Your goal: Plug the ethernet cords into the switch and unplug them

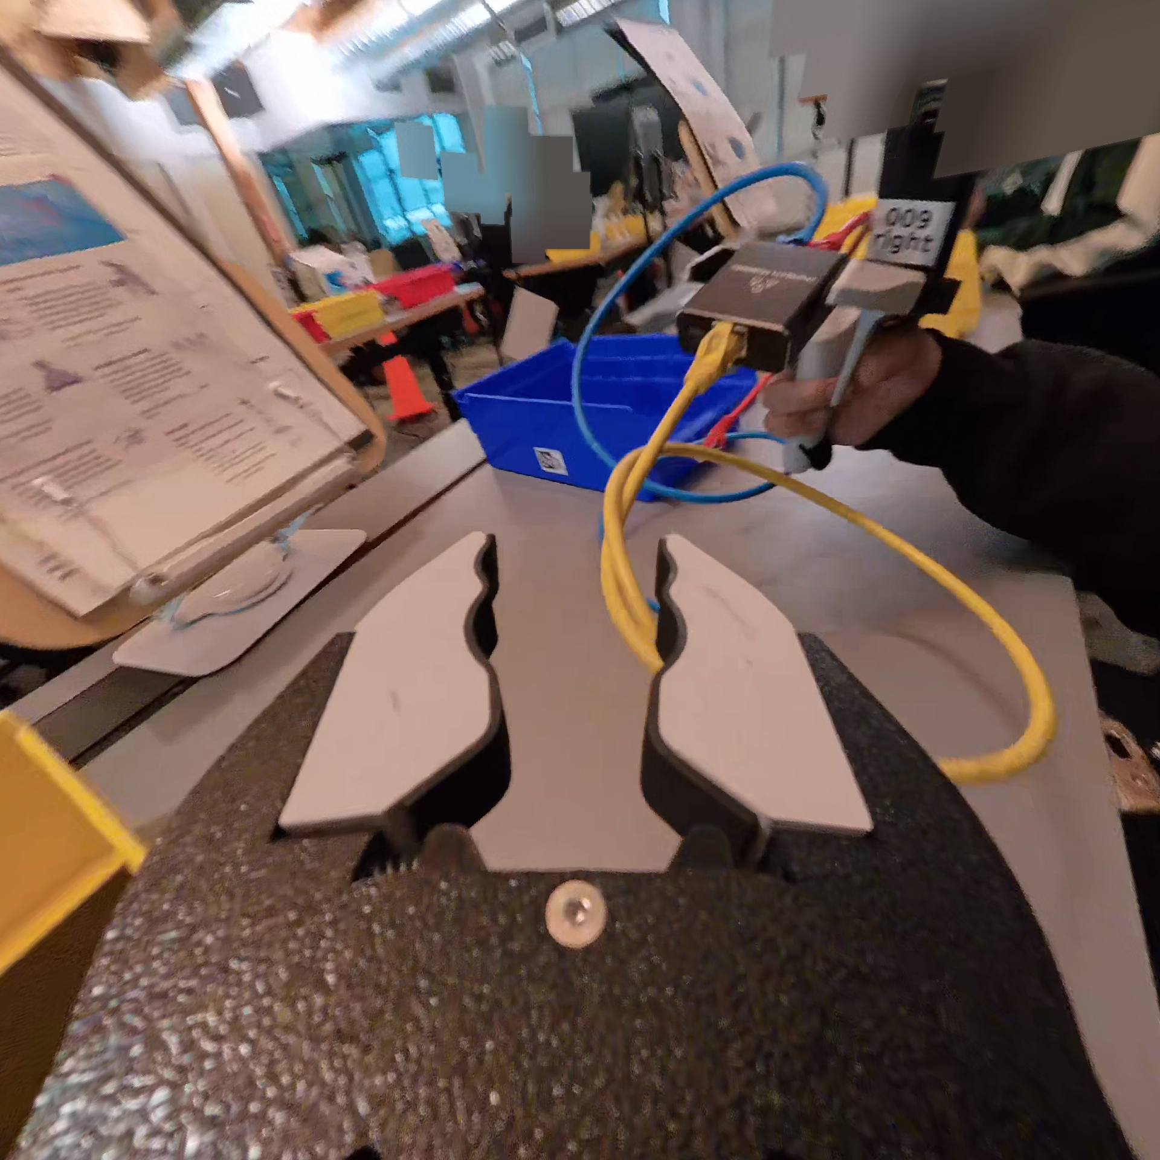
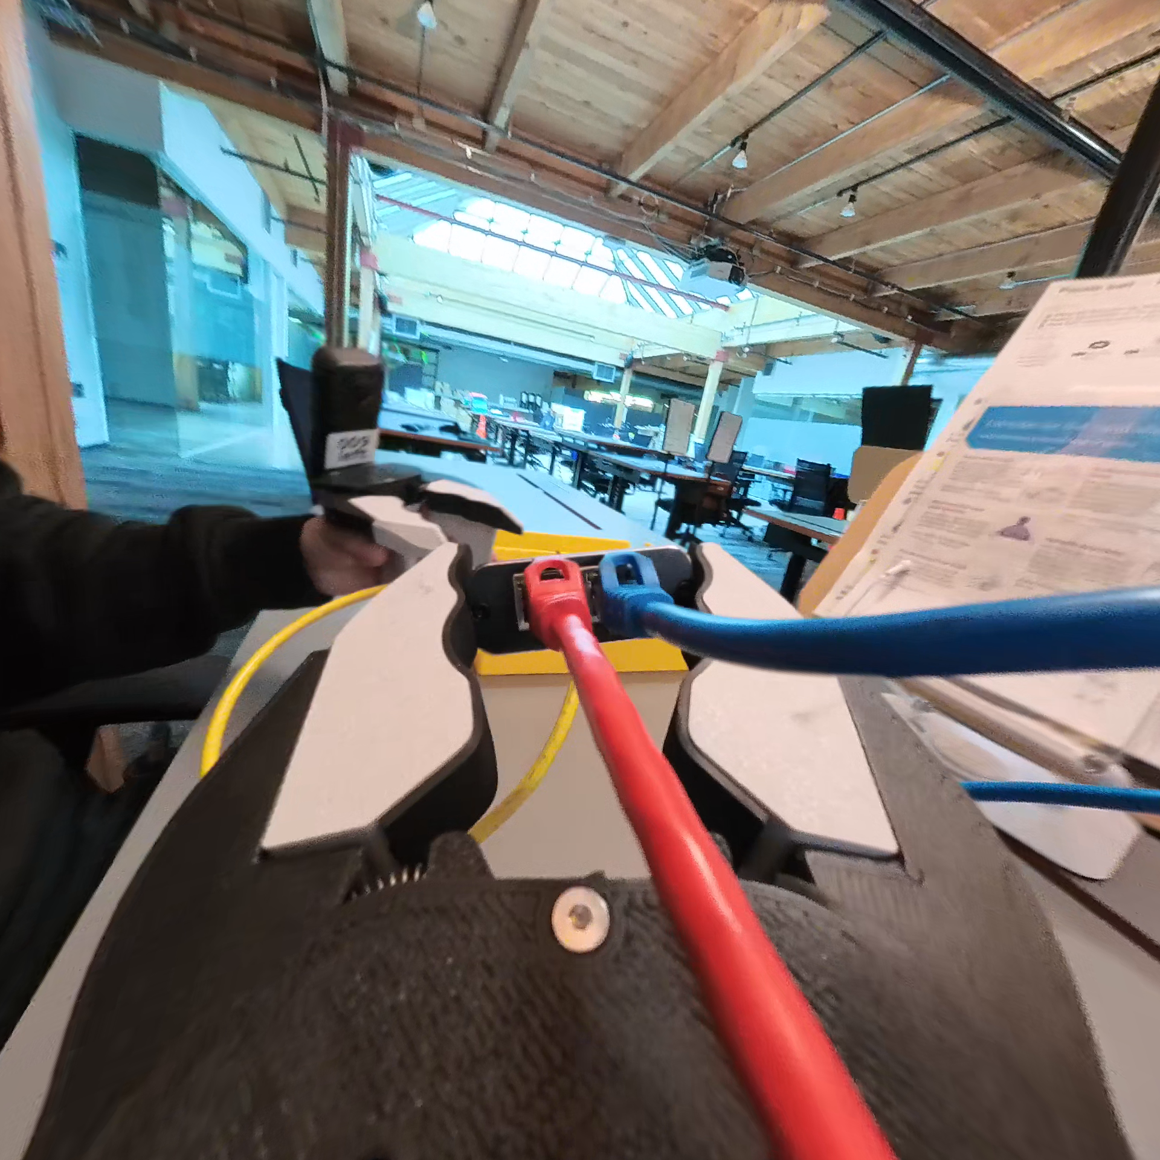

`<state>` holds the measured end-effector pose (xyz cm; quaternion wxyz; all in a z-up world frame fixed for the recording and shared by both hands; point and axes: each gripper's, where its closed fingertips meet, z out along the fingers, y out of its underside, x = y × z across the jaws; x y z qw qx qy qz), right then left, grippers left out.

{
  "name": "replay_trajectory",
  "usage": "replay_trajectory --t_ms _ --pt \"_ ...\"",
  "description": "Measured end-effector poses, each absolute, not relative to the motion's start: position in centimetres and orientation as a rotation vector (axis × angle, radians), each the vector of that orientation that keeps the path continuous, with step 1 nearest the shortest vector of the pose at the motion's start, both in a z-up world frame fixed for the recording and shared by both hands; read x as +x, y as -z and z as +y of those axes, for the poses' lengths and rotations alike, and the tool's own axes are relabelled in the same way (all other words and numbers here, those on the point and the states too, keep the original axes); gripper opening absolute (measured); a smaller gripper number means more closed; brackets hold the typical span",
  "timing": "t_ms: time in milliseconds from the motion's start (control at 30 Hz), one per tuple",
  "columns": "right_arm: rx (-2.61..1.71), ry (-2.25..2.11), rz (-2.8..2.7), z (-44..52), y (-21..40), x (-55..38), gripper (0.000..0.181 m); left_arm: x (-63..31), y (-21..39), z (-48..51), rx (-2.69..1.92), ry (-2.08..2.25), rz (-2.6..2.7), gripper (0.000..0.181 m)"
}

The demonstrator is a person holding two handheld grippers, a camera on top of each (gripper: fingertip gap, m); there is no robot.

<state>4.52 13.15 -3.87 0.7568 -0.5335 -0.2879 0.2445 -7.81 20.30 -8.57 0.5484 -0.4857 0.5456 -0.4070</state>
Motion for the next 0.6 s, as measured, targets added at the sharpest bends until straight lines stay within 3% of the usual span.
replay_trajectory --t_ms 167,433,600 --pt "-1.197 -0.432 -0.656 13.7 -2.1 7.3 0.064 -11.5 8.3 21.8 -1.11 1.062 0.971 0.05" --pt "-1.256 -0.199 -0.745 14.3 -14.1 12.1 0.064 -9.0 15.0 21.2 -1.279 1.147 1.123 0.05" --pt "-1.372 -0.035 -0.641 17.6 -16.5 20.0 0.064 -8.0 14.9 21.4 -1.254 1.153 1.138 0.05"
